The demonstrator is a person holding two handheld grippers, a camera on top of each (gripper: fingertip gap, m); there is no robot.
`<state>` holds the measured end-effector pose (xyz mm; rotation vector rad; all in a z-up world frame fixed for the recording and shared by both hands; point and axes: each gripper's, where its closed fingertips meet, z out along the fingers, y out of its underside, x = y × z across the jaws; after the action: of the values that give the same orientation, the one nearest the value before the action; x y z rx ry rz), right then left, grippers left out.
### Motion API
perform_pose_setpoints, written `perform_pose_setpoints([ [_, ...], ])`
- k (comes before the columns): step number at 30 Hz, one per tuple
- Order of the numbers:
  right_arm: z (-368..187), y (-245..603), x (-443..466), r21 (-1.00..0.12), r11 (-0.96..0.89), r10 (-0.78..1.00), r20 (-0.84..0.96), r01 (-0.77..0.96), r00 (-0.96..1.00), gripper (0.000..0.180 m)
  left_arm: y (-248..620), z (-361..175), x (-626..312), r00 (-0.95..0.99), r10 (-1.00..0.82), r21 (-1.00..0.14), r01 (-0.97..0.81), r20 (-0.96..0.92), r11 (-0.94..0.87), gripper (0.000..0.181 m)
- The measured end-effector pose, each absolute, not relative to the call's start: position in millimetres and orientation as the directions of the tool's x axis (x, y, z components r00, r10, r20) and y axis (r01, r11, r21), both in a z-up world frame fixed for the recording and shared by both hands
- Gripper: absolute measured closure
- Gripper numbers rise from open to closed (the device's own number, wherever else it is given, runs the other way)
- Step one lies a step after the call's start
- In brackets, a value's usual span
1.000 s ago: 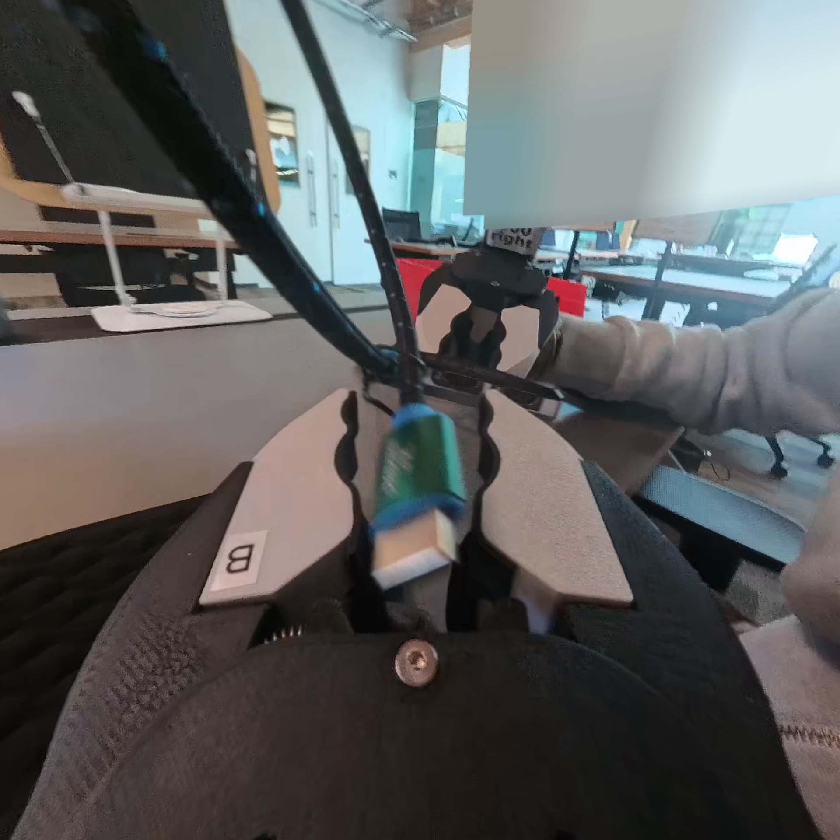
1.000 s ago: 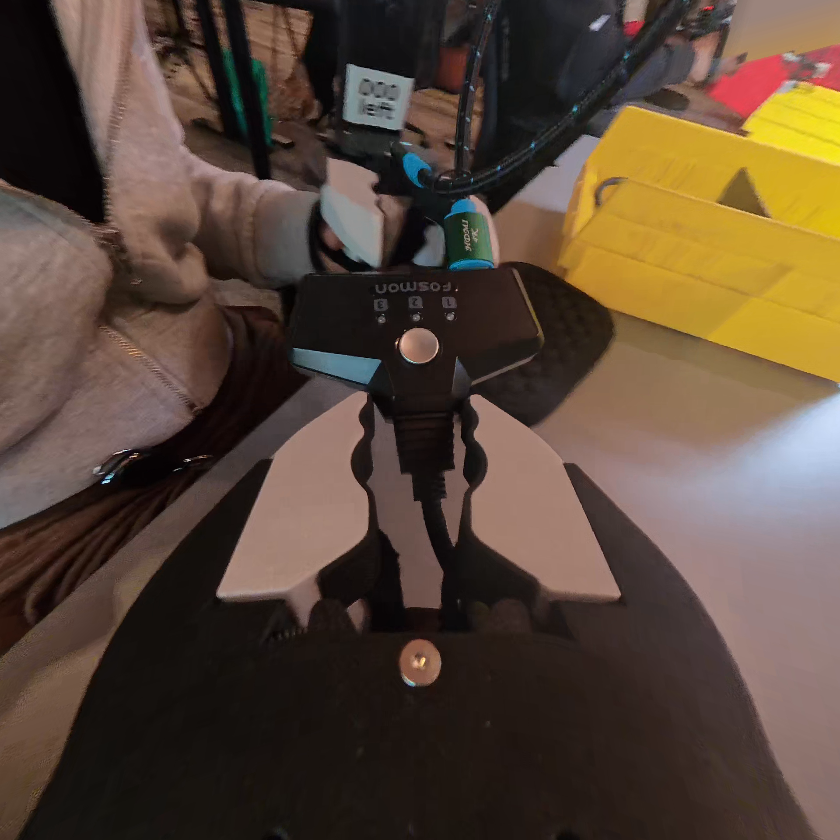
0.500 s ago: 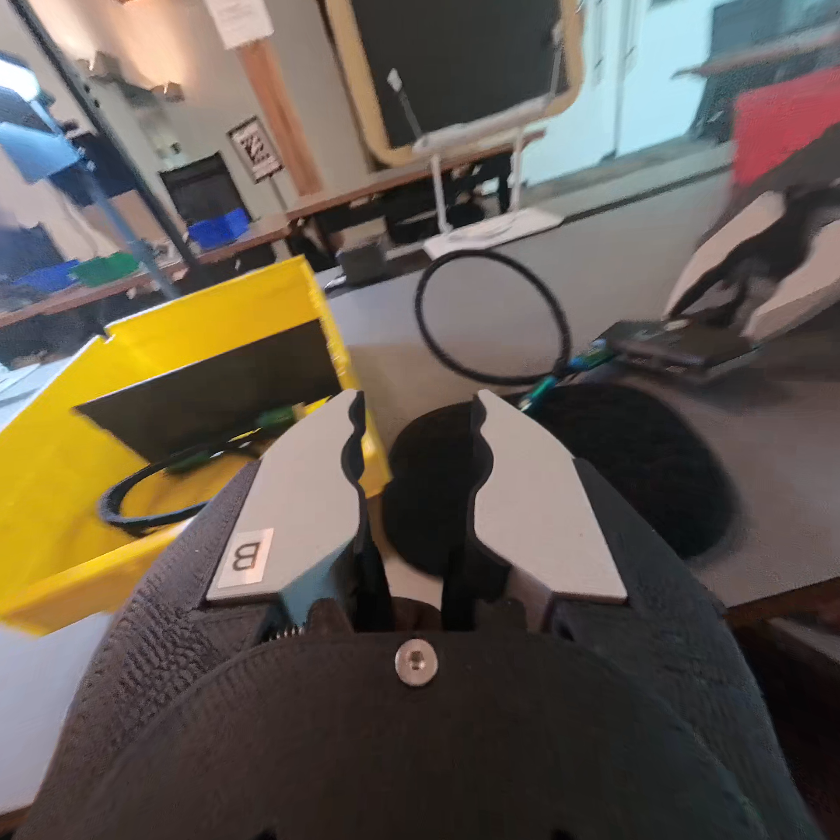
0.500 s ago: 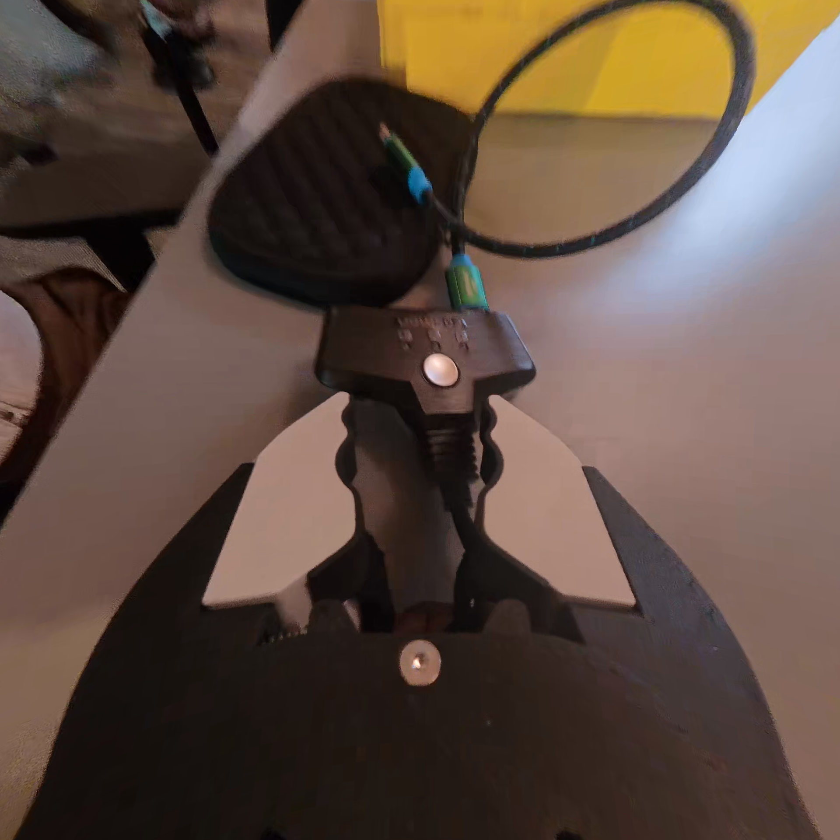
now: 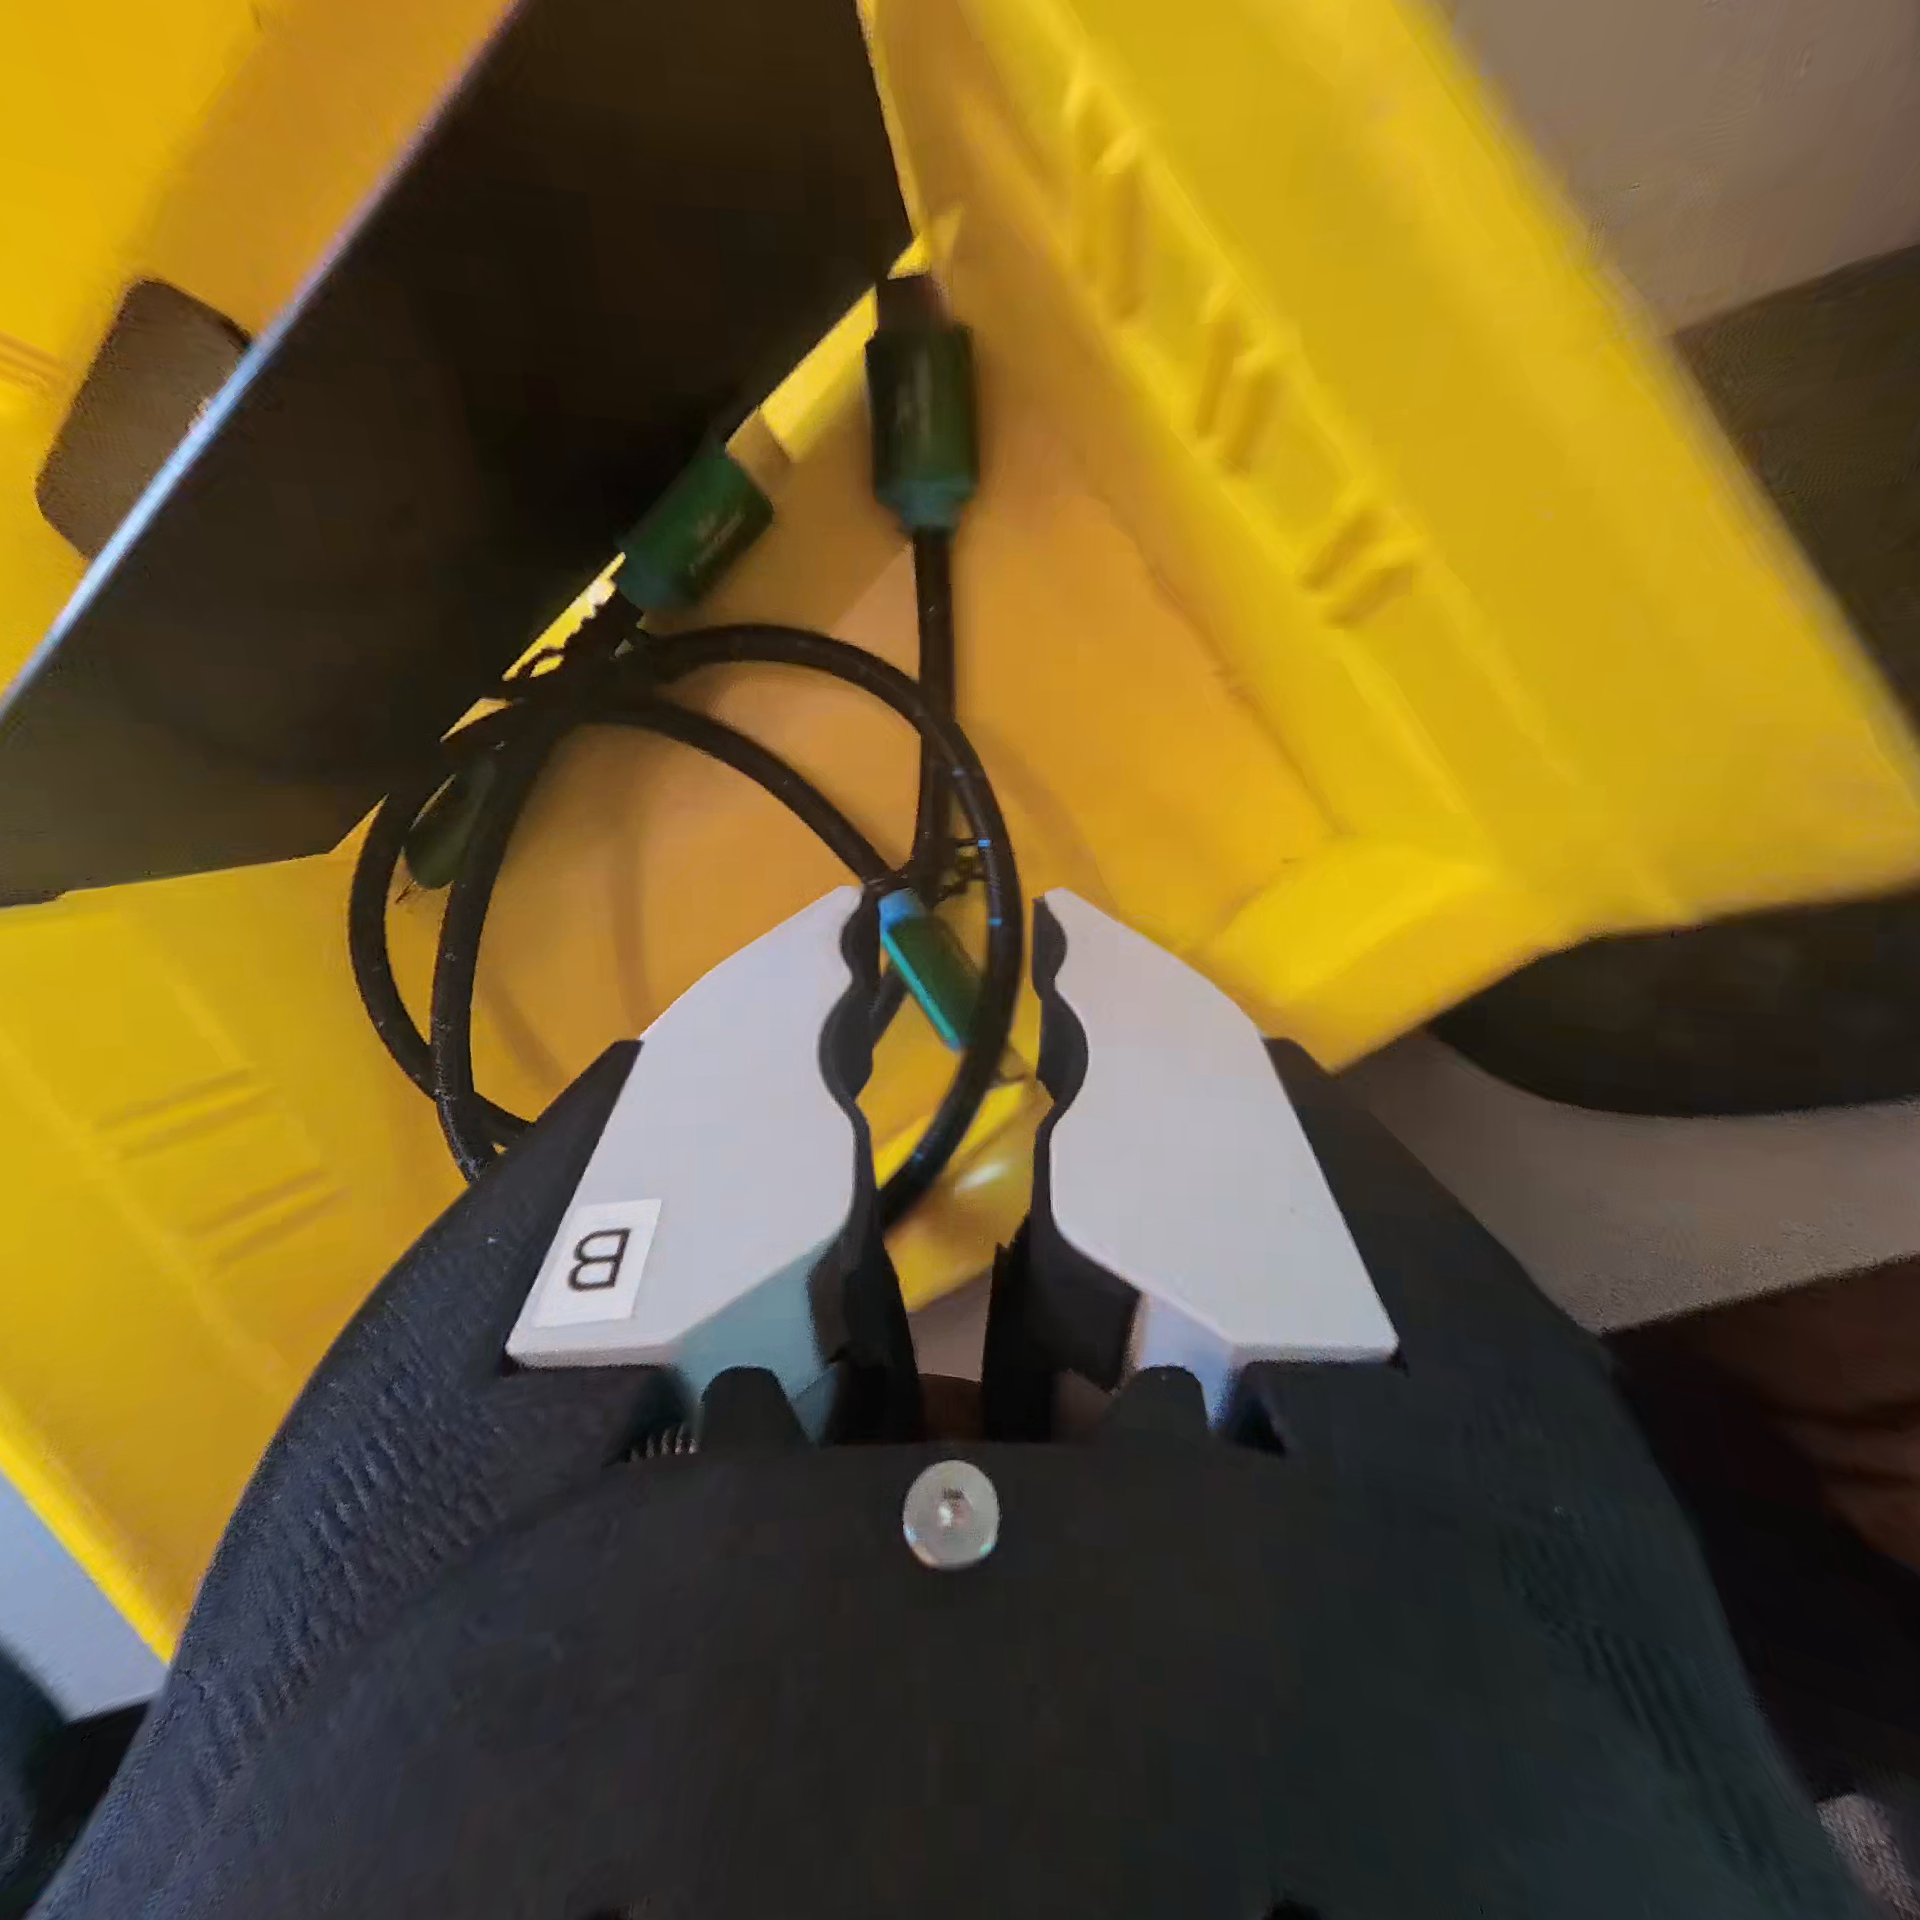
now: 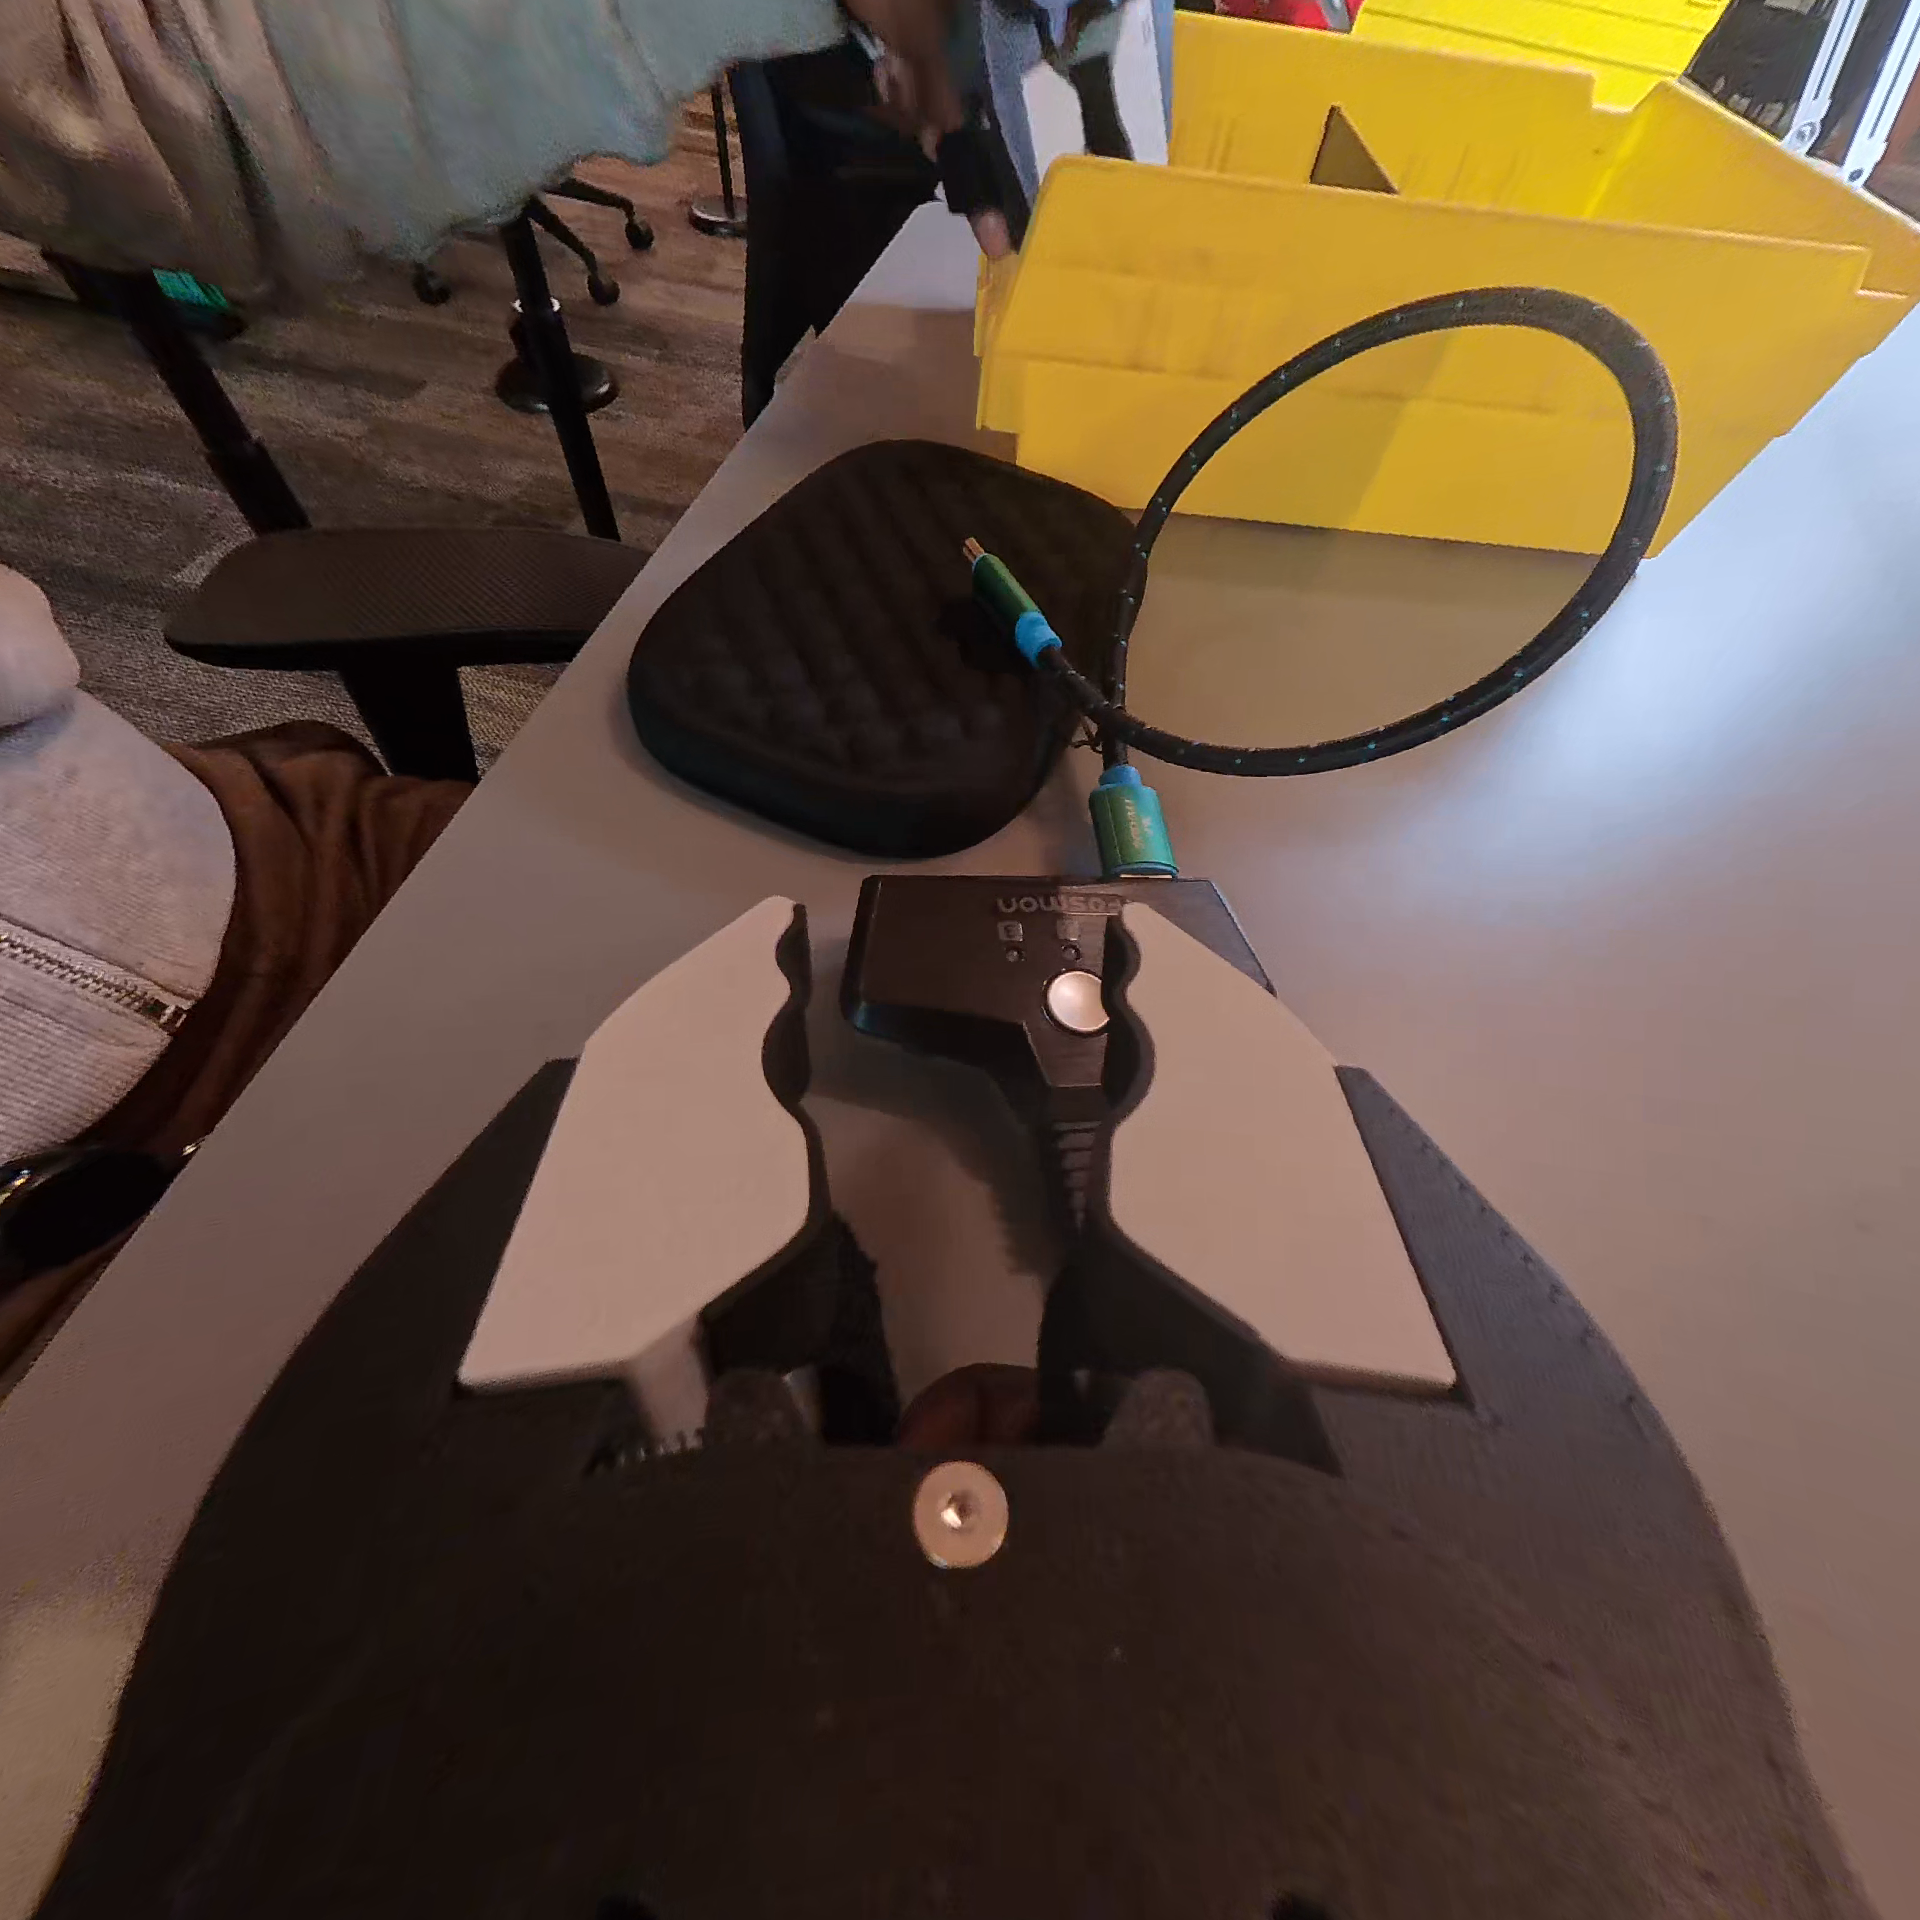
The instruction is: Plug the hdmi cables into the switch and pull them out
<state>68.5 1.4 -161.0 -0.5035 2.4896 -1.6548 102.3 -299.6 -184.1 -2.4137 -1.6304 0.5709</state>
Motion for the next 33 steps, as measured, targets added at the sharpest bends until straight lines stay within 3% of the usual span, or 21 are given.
perform_pose_setpoints([
  [1, -160, 2, 68, -0.913, 0.347, -0.332, 0.096, -0.216, -0.938, 0.126, -304, -191, 102, 0.334, 0.915, -0.307, 0.867, -0.225, -0.392, 0.154],
  [4, -157, 3, 67, -0.918, 0.333, -0.326, 0.104, -0.217, -0.94, 0.126, -308, -186, 99, 0.338, 0.895, -0.309, 0.852, -0.292, -0.423, 0.174],
  [9, -154, 3, 65, -0.923, 0.313, -0.315, 0.12, -0.223, -0.941, 0.127, -313, -125, 93, 0.175, 0.865, -0.55, 0.708, -0.471, -0.443, 0.174],
  [13, -154, 0, 67, -0.921, 0.304, -0.308, 0.146, -0.243, -0.94, 0.127, -319, -51, 106, -0.078, 0.818, -0.752, 0.449, -0.571, -0.482, 0.175],
  [17, -143, -4, 72, -0.94, 0.243, -0.294, 0.163, -0.238, -0.942, 0.129, -280, 8, 136, -0.173, 0.872, -0.888, 0.051, -0.458, -0.457, 0.176],
  [20, -135, -6, 79, -0.957, 0.192, -0.3, 0.154, -0.218, -0.942, 0.131, -237, 25, 157, -0.075, 0.91, -0.897, -0.152, -0.408, -0.415, 0.175],
  [24, -128, -8, 91, -0.97, 0.13, -0.32, 0.155, -0.205, -0.935, 0.131, -173, 26, 176, 0.183, 0.95, -0.923, -0.34, -0.254, -0.181, 0.175],
  [29, -106, -5, 105, -0.989, -0.03, -0.348, 0.149, -0.148, -0.925, 0.135, -109, 6, 191, 0.508, 0.858, -0.919, -0.368, -0.071, 0.141, 0.175],
  [33, -87, 3, 114, -0.985, -0.162, -0.401, 0.124, -0.063, -0.908, 0.136, -82, -16, 189, 0.646, 0.762, -0.906, -0.288, 0.056, 0.31, 0.175],
])
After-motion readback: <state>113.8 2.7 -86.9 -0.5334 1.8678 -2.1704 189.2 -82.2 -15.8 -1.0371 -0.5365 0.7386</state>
